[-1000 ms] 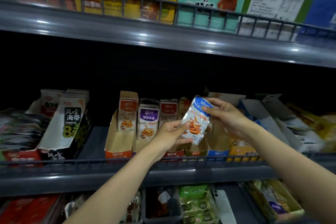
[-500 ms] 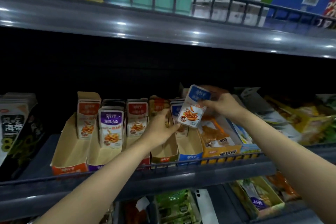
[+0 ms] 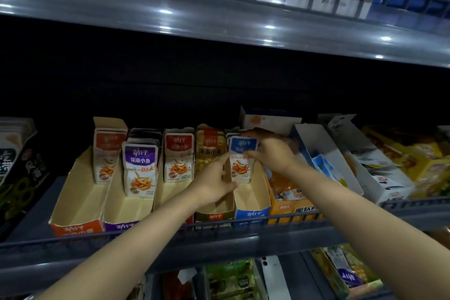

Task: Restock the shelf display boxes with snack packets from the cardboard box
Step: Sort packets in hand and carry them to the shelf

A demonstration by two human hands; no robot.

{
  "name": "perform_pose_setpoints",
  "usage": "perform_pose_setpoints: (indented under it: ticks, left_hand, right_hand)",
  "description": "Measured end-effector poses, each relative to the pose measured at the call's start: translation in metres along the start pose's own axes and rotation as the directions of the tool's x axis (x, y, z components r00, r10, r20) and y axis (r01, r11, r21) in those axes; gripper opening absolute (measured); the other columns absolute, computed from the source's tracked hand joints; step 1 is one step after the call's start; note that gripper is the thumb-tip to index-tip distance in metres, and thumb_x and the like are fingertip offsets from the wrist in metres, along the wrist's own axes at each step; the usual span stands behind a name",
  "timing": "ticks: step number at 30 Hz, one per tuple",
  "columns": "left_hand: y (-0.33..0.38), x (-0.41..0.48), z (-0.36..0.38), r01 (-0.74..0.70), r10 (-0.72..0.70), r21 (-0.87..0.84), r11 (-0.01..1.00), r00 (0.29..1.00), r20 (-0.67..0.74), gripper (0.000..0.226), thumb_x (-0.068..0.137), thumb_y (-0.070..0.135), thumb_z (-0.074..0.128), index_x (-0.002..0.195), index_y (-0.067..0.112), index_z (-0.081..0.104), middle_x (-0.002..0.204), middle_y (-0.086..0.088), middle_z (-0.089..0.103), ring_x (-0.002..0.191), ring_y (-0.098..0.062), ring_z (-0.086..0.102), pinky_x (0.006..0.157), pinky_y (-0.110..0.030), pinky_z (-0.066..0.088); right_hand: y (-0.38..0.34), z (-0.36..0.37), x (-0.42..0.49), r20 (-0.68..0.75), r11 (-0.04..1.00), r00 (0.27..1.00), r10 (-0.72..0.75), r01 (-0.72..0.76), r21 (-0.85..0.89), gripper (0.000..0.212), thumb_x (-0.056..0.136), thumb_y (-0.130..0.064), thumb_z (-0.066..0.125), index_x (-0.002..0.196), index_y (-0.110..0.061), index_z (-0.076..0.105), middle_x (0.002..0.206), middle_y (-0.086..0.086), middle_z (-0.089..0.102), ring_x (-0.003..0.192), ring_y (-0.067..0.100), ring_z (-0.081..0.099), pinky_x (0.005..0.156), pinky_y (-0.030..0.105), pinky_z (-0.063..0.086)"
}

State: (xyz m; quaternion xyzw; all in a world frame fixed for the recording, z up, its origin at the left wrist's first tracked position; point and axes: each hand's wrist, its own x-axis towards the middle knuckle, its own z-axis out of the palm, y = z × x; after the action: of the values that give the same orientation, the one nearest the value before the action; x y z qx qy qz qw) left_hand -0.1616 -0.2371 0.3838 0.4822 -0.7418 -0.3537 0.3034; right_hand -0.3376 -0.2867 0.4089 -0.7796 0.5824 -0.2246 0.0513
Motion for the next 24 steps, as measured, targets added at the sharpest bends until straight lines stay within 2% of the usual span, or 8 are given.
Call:
perform_pose_setpoints:
  ticks: [3,6,10,13,14,17,19,24]
  left_hand:
    - [-0.0011,0.0001,0.0,-0.002,0.002,-0.013,1.0,1.0,0.002,0.07,0.086,0.011,0.067,0.144,0.022,0.031,0.129,0.007,0.047,0.119,-0.011,0.048,0.093,-0.021,0.042]
    - [-0.0015,0.0004,-0.0006,-0.003,0.003,-0.01,1.0,1.0,-0.009,0.07,0.086,0.012,0.067,0.145,0.023,0.03,0.135,0.004,0.047,0.119,-0.012,0.047,0.096,-0.024,0.043]
    - [-0.0023,-0.0001,0.0005,0.01,-0.01,-0.008,1.0,1.0,-0.012,0.075,0.086,0.013,0.067,0.147,0.025,0.026,0.14,0.003,0.043,0.125,-0.016,0.046,0.101,-0.032,0.044]
    - [-0.003,-0.0007,0.0001,0.011,-0.011,0.005,1.0,1.0,-0.011,0.076,0.086,0.016,0.067,0.148,0.025,0.023,0.142,0.003,0.042,0.125,-0.015,0.046,0.101,-0.032,0.044]
    - [-0.0029,-0.0009,-0.0001,0.012,-0.012,0.002,1.0,1.0,-0.01,0.076,0.087,0.016,0.066,0.148,0.025,0.023,0.142,0.003,0.042,0.125,-0.015,0.046,0.101,-0.032,0.044]
    - [-0.0027,-0.0007,0.0003,0.013,-0.013,-0.004,1.0,1.0,-0.008,0.074,0.087,0.015,0.066,0.147,0.026,0.025,0.141,0.003,0.044,0.124,-0.015,0.047,0.101,-0.033,0.044]
    - [-0.0036,-0.0002,0.0009,0.025,-0.025,0.001,1.0,1.0,-0.003,0.077,0.086,0.016,0.067,0.148,0.025,0.023,0.141,0.004,0.044,0.125,-0.015,0.047,0.101,-0.032,0.044]
    - [-0.005,0.0017,0.0017,0.041,-0.041,0.001,0.999,0.999,0.001,0.079,0.086,0.015,0.067,0.149,0.026,0.021,0.142,0.003,0.045,0.126,-0.015,0.046,0.103,-0.034,0.043]
  right_hand:
    - [0.0033,0.006,-0.0008,-0.019,0.995,0.996,-0.086,0.084,-0.057,0.038,0.087,-0.023,0.065,0.124,-0.015,0.058,0.118,0.006,0.064,0.108,0.019,0.06,0.087,0.022,0.044]
    - [0.004,0.0074,0.0001,-0.046,0.983,0.984,-0.174,0.171,-0.074,0.046,0.083,-0.019,0.069,0.127,-0.015,0.056,0.125,0.007,0.06,0.115,0.02,0.055,0.091,0.021,0.039]
    - [0.0054,0.0077,0.0,0.071,0.991,0.993,-0.092,0.098,-0.091,0.046,0.085,-0.019,0.067,0.129,-0.014,0.052,0.124,0.007,0.061,0.114,0.02,0.057,0.086,0.016,0.037]
    - [0.0077,0.0078,-0.0004,0.095,0.992,0.993,-0.074,0.083,-0.095,0.043,0.087,-0.02,0.065,0.127,-0.014,0.052,0.121,0.006,0.061,0.11,0.017,0.057,0.073,0.005,0.032]
    - [0.0076,0.0079,-0.0003,0.102,0.991,0.992,-0.072,0.082,-0.102,0.042,0.088,-0.02,0.064,0.127,-0.014,0.052,0.121,0.006,0.061,0.11,0.017,0.057,0.072,0.004,0.031]
    - [0.0065,0.0077,0.0011,0.131,0.992,0.988,-0.078,0.09,-0.091,0.046,0.089,-0.018,0.062,0.132,-0.016,0.047,0.127,0.005,0.058,0.116,0.016,0.054,0.086,0.015,0.036]
    - [0.0078,0.0064,0.0025,0.157,0.99,0.984,-0.081,0.097,-0.098,0.047,0.09,-0.018,0.06,0.135,-0.019,0.044,0.129,0.004,0.056,0.118,0.016,0.053,0.089,0.018,0.038]
    - [0.0095,0.0037,0.0034,0.183,0.979,0.982,-0.052,0.086,-0.186,0.036,0.093,-0.022,0.057,0.128,-0.018,0.048,0.121,0.003,0.057,0.111,0.016,0.054,0.077,0.012,0.035]
